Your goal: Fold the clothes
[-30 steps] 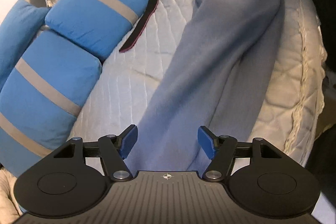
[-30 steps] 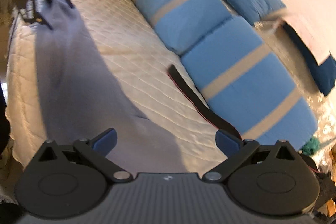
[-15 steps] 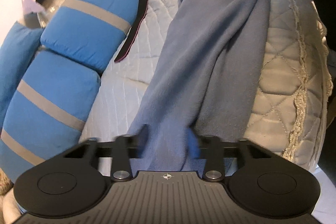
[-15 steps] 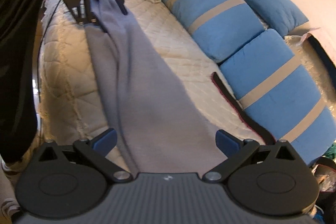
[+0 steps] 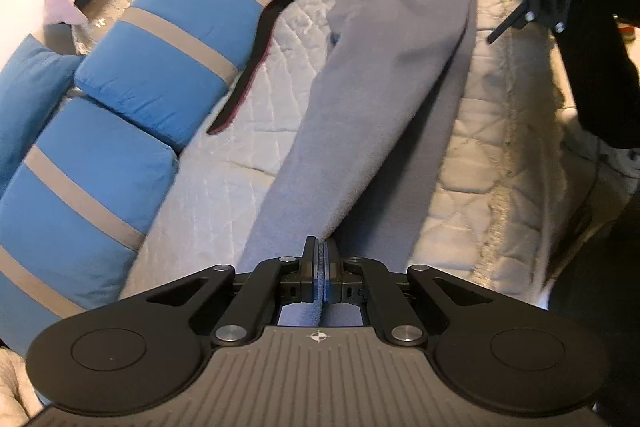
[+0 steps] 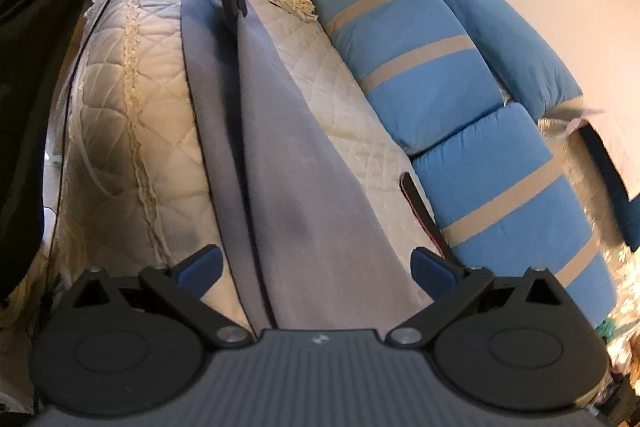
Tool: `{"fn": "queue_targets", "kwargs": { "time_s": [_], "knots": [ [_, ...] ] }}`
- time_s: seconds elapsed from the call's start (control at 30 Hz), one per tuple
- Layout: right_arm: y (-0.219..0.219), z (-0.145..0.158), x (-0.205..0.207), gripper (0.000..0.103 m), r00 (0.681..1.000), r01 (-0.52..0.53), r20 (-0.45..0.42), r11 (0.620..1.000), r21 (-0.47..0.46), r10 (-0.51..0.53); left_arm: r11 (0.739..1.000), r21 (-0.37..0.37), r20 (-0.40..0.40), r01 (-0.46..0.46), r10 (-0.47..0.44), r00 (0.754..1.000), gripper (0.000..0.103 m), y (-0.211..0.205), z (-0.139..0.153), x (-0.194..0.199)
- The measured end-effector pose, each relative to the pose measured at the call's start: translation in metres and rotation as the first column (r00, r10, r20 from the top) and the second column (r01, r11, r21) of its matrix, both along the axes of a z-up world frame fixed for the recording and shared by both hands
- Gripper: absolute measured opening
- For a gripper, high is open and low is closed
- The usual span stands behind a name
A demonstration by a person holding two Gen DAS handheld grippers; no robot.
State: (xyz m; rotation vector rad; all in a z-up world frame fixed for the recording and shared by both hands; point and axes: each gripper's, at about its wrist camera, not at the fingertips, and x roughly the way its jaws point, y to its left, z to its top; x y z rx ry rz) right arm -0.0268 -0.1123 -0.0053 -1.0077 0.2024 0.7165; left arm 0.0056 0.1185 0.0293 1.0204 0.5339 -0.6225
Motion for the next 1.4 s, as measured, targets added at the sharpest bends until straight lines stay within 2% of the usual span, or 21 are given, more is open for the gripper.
{"fn": "queue_targets", "kwargs": {
  "time_s": [0.23, 0.33, 0.6, 0.9, 1.0, 1.1, 1.17, 1.23, 1.3, 1.4],
  "knots": [
    [0.017, -0.006, -0.006, 0.103, 0.999, -0.039, 0.014, 0.999, -0.006, 0.039, 1.000, -0.019, -0.059, 0.006, -0.008, 0.998, 0.002, 0.004, -0.004, -0.006],
    [0.021, -0.007, -0.004, 0.103, 0.999, -0.042, -0.029, 0.999, 0.001, 0.042, 1.000, -0.020, -0.077, 0.010, -0.012, 0.997, 0.002, 0.007, -0.007, -0.004],
    [0.022, -0.001, 0.005, 0.103, 0.991, 0.010, -0.131, 0.999, 0.039, -0.005, 0.999, 0.035, -0.139, 0.014, -0.009, 0.990, 0.002, 0.007, -0.030, 0.002],
    [0.018, 0.007, 0.016, 0.103, 0.968, 0.060, -0.247, 0.994, 0.091, -0.036, 0.998, 0.019, -0.132, -0.053, 0.055, 0.990, 0.005, 0.020, -0.028, -0.002],
    [0.017, 0.009, 0.019, 0.103, 0.963, 0.068, -0.267, 0.992, 0.106, -0.037, 0.995, 0.056, -0.152, -0.088, 0.096, 0.984, 0.006, 0.032, -0.030, -0.006],
    [0.016, 0.010, 0.020, 0.103, 0.962, 0.065, -0.273, 0.991, 0.117, -0.031, 0.989, 0.070, -0.125, -0.133, 0.141, 0.982, 0.015, 0.053, -0.025, -0.013],
    [0.016, 0.008, 0.020, 0.103, 0.960, 0.058, -0.279, 0.992, 0.113, -0.024, 0.982, 0.050, -0.091, -0.179, 0.183, 0.979, 0.044, 0.068, -0.018, -0.016],
    [0.016, 0.007, 0.019, 0.103, 0.958, 0.053, -0.286, 0.991, 0.119, -0.017, 0.971, 0.034, -0.047, -0.237, 0.238, 0.970, 0.054, 0.085, -0.013, -0.017],
    [0.017, 0.006, 0.019, 0.103, 0.954, 0.051, -0.299, 0.991, 0.123, -0.012, 0.953, 0.012, -0.019, -0.302, 0.302, 0.953, 0.054, 0.101, -0.010, -0.015],
    [0.018, 0.005, 0.018, 0.103, 0.953, 0.049, -0.304, 0.991, 0.124, -0.009, 0.908, -0.028, 0.027, -0.417, 0.418, 0.908, 0.054, 0.123, -0.009, -0.008]
  ]
}}
